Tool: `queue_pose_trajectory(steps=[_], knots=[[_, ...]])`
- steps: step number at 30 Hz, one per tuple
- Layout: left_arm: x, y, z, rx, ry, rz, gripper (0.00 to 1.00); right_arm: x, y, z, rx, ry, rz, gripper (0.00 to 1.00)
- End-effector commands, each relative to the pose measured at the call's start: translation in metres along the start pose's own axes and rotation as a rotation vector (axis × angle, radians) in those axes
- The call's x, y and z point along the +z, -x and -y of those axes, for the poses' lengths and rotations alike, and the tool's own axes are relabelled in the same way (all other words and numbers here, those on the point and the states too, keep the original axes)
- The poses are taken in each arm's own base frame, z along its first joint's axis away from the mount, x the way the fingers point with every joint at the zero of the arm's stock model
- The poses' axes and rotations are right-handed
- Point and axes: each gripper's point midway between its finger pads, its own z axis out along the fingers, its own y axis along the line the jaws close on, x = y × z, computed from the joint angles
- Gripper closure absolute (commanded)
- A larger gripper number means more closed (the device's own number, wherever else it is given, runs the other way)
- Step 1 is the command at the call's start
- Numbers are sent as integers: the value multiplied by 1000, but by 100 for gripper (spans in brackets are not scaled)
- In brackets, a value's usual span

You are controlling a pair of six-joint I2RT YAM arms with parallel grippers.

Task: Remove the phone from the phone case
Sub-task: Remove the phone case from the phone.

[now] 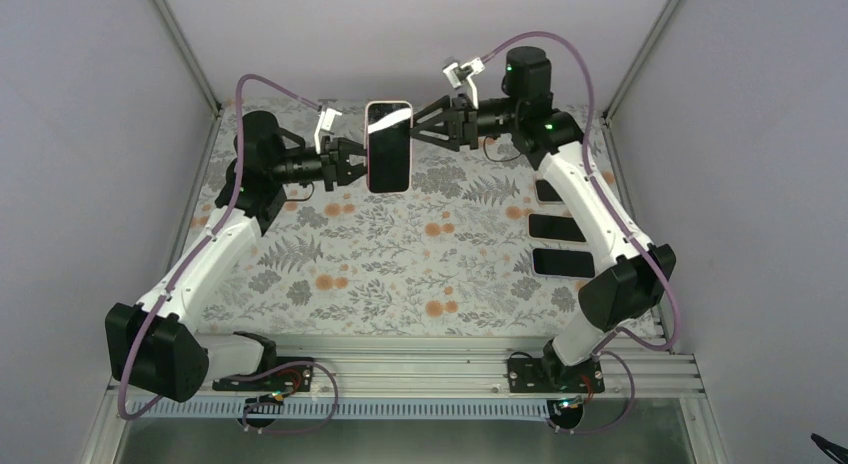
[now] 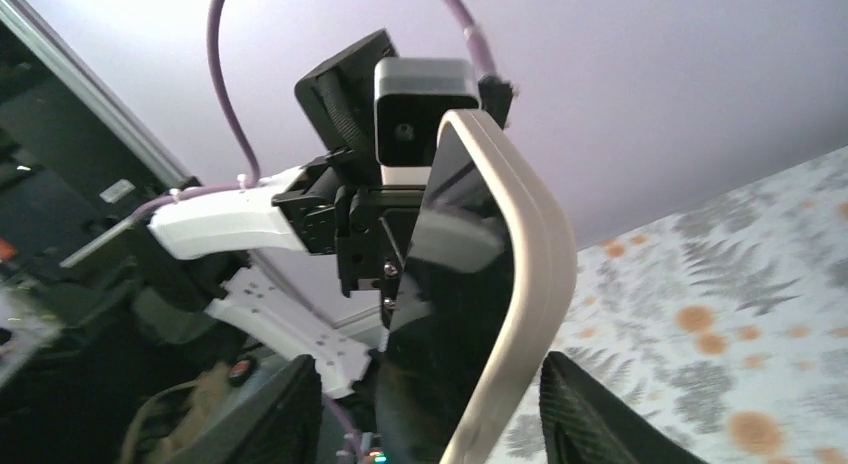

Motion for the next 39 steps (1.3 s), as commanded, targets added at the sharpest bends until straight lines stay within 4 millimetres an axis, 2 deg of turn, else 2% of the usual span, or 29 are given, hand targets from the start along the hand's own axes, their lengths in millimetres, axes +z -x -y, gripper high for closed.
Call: queue_pose_trajectory(steps=[1,5,8,12,18,23,31,39], knots=[[-6,15,-13,-39,49,67,98,-16,21,-3,-95,-84,42,42],[-12,16,-29,-119,101,98,98,-23,27,6,-182,-214,56,20],[-19,20,-50,-201,191,131,98,-26,31,16,-272,-349,54,15],[-27,22,-72,-315,297,166,98,-19,25,25,-387,-507,21,10],[-42,13,-106,-494,394,219,98,8,1,36,-571,-679,-93,10],[-53,2,-125,-651,388,256,98,21,-13,53,-670,-818,-160,10],[-55,-9,-140,-725,382,260,98,42,-29,71,-759,-924,-216,11],[-54,-10,-141,-750,367,263,98,69,-49,86,-855,-960,-279,15]])
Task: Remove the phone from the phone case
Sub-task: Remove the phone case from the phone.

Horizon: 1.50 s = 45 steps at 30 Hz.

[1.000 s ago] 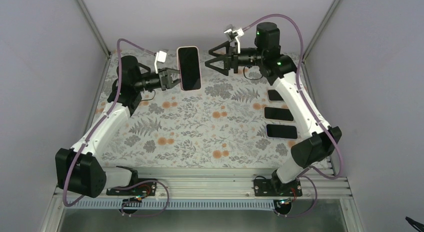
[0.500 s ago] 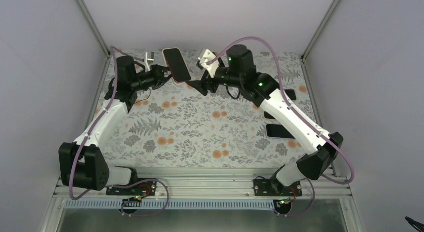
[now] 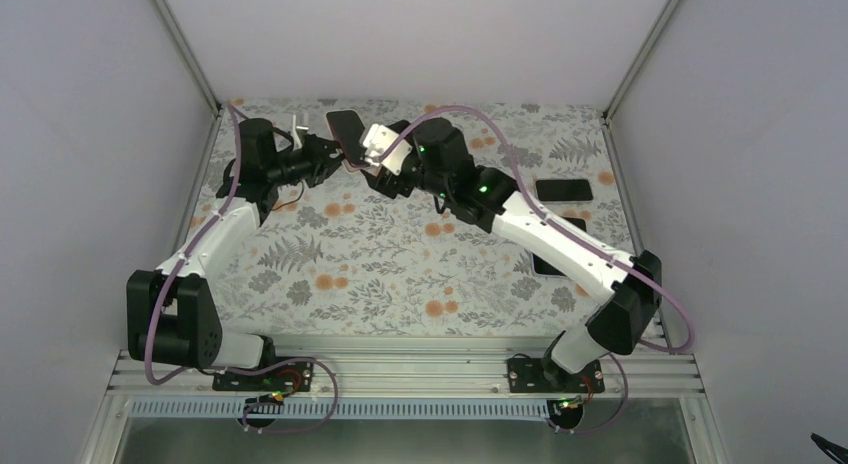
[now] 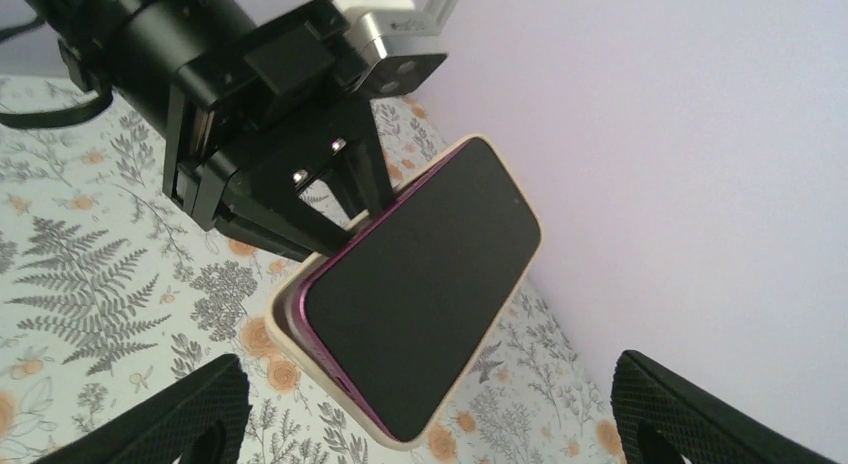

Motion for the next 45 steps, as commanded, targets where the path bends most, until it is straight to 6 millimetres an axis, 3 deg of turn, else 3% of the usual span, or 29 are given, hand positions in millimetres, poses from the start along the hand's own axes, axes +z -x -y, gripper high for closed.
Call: queue_pose_trajectory(steps=[1,13,17,23,25,39,45], knots=[[-4,3,23,46,-80,3,98,18,-4,-7,-94,-67,-18,16],[-7,-2,21,44,-82,1,98,38,-11,-14,-194,-162,-45,27],[-6,-2,19,31,-83,0,98,44,-19,-23,-259,-180,-59,27],[-5,-2,20,32,-84,-1,98,43,-14,-28,-237,-152,-41,28],[-6,-2,20,33,-87,-2,98,54,-23,-31,-253,-156,-62,28],[-4,-5,16,21,-87,-13,98,72,-43,-7,-383,-379,-121,45],[-2,-6,8,12,-68,-14,98,66,-25,-11,-296,-312,-64,43]])
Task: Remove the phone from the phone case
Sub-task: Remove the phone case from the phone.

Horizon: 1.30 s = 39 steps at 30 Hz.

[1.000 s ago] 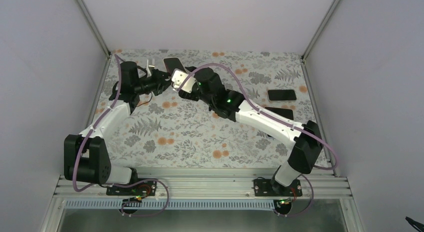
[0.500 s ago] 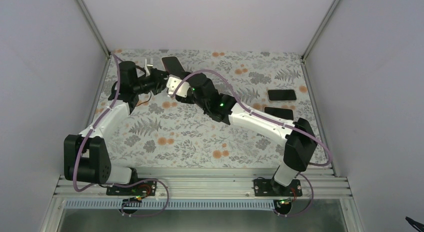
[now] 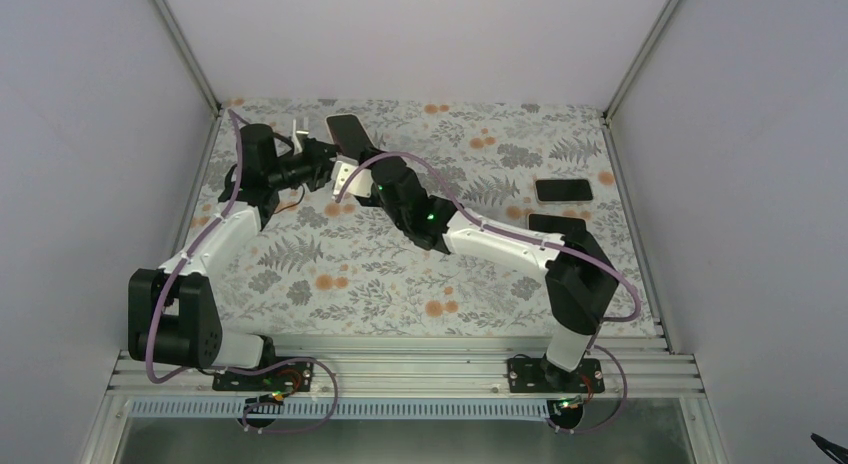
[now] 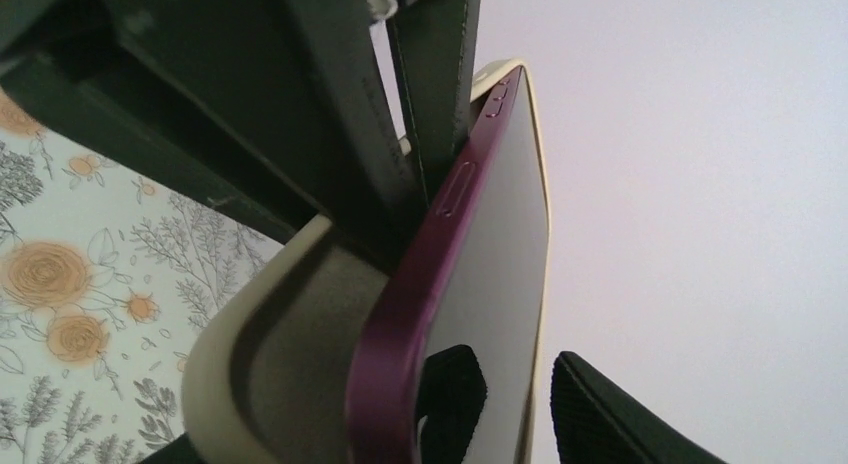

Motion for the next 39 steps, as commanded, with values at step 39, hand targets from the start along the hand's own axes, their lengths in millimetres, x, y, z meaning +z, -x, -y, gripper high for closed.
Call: queue_pose_trajectory(steps=[39], knots=[[-3,-1,22,51,-64,-27,98,-2,4,15,53,-56,22,51]])
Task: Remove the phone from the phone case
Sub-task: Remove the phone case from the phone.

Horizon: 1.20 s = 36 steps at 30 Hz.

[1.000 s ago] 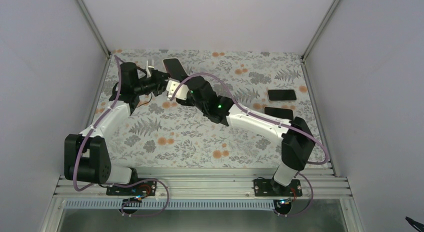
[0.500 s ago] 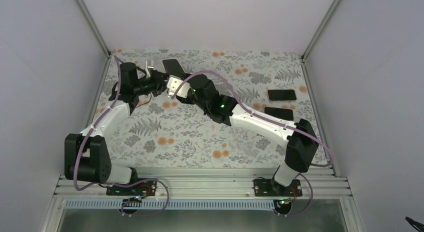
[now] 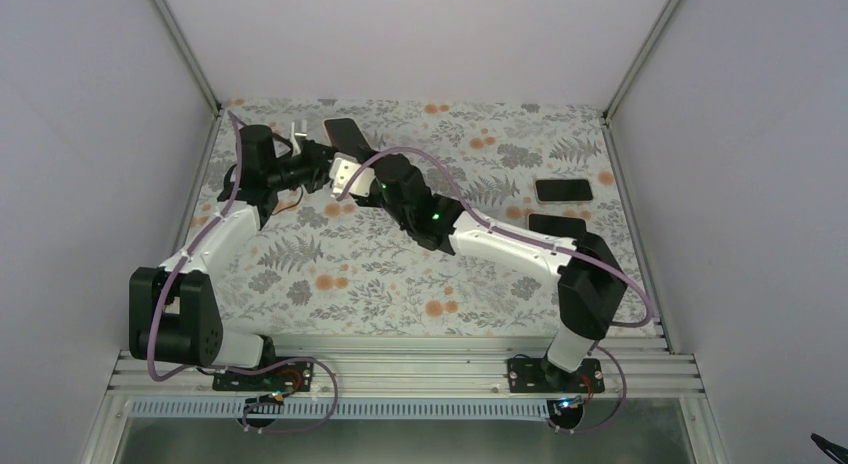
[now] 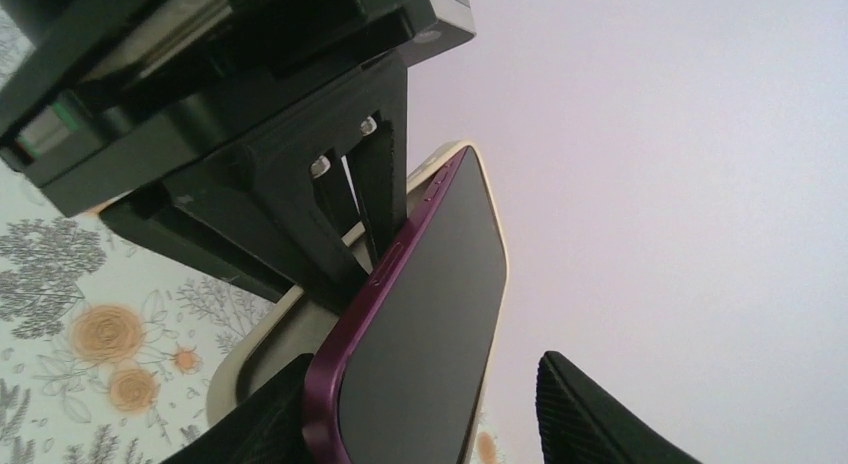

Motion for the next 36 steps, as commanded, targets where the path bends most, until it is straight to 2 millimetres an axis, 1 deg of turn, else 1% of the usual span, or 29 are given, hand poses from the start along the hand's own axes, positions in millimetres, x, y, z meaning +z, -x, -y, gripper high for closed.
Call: queue_pose_trajectory(steps=[1,5,9,12,14,18,22,27,30,33,36], knots=[[-3,-2,32,73,-90,-24,98,16,-19,8,-61,-130,-55,51],[-3,-4,31,73,-90,-30,98,19,-20,14,-85,-188,-57,58],[-3,-5,31,75,-89,-32,98,21,-21,16,-89,-206,-65,65],[-2,-4,33,86,-89,-33,98,25,-20,18,-57,-175,-88,76],[-2,-4,34,88,-87,-34,98,24,-18,22,-55,-182,-91,81],[-1,-4,34,97,-85,-36,98,23,-12,31,-56,-198,-89,87],[-2,-7,35,114,-86,-38,98,23,-8,44,-49,-223,-88,95],[-2,-8,35,126,-78,-32,98,24,-6,59,-28,-238,-92,96],[-2,-6,30,132,-54,-19,98,20,3,65,27,-200,-72,96],[-2,0,20,131,-13,8,98,13,16,71,95,-156,-40,96],[-2,5,13,124,17,28,98,8,20,75,124,-132,-35,96]])
